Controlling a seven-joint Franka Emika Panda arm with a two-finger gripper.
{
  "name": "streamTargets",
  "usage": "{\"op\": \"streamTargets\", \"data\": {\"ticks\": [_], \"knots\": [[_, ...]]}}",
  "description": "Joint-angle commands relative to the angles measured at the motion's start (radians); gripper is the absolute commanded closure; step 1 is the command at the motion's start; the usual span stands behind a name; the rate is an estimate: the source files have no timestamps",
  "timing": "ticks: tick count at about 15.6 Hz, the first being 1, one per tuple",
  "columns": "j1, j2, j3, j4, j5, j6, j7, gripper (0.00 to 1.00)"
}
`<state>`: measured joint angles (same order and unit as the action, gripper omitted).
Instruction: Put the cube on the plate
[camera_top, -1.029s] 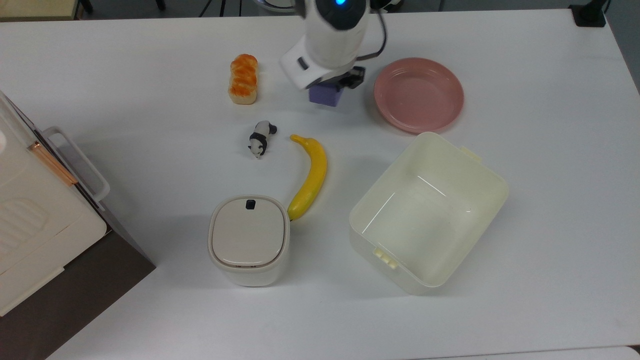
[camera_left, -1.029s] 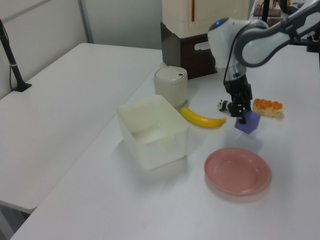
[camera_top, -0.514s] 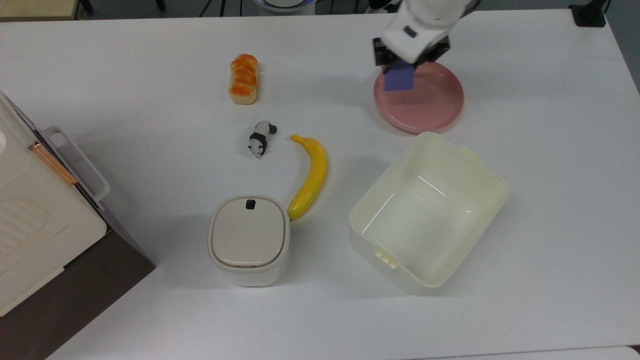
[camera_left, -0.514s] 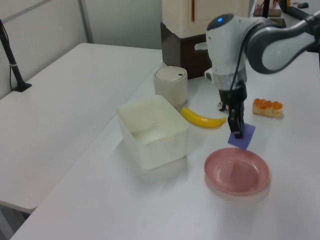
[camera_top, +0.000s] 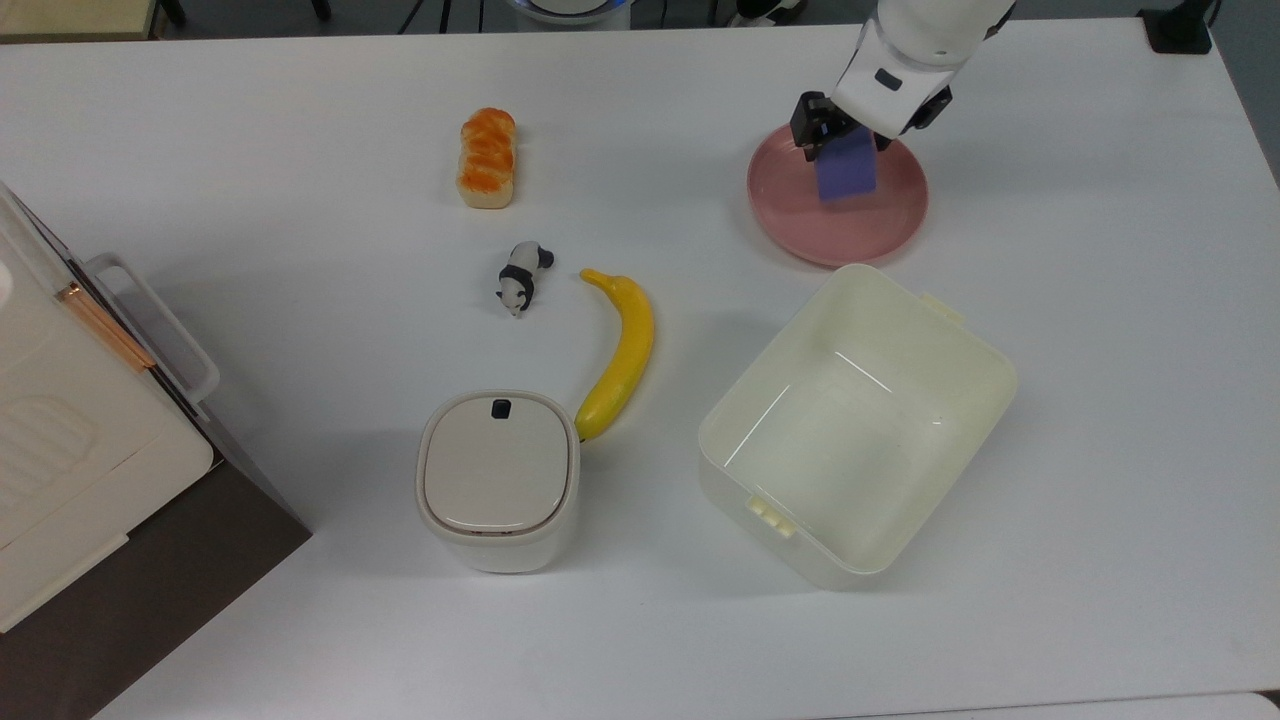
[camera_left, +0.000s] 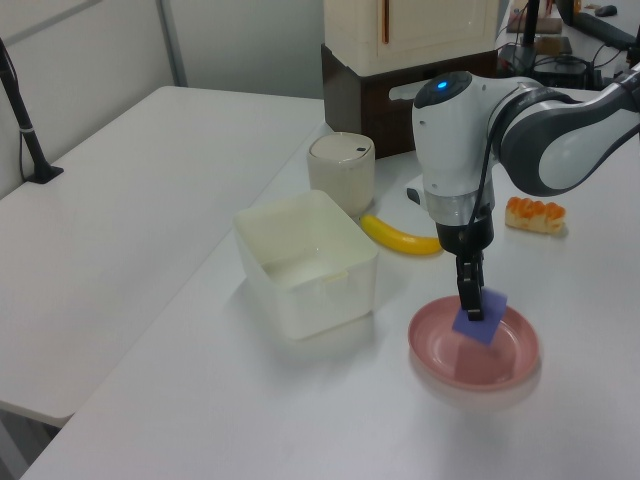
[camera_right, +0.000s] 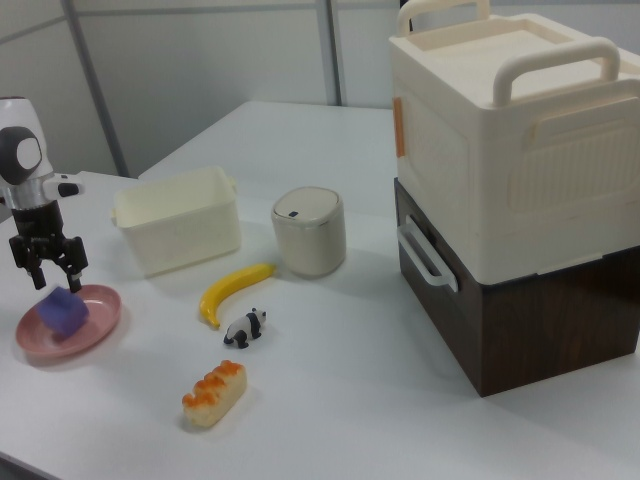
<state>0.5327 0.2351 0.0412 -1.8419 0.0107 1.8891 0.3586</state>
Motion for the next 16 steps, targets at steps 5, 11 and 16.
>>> {"op": "streamTargets", "data": {"ticks": [5, 11, 16], "knots": [[-0.011, -0.020, -0.053, 0.090, -0.104, -0.039, -0.001, 0.00], [-0.166, -0.140, -0.116, 0.128, -0.150, -0.067, -0.114, 0.00], [-0.350, -0.252, -0.110, 0.122, -0.097, -0.142, -0.159, 0.00]]}}
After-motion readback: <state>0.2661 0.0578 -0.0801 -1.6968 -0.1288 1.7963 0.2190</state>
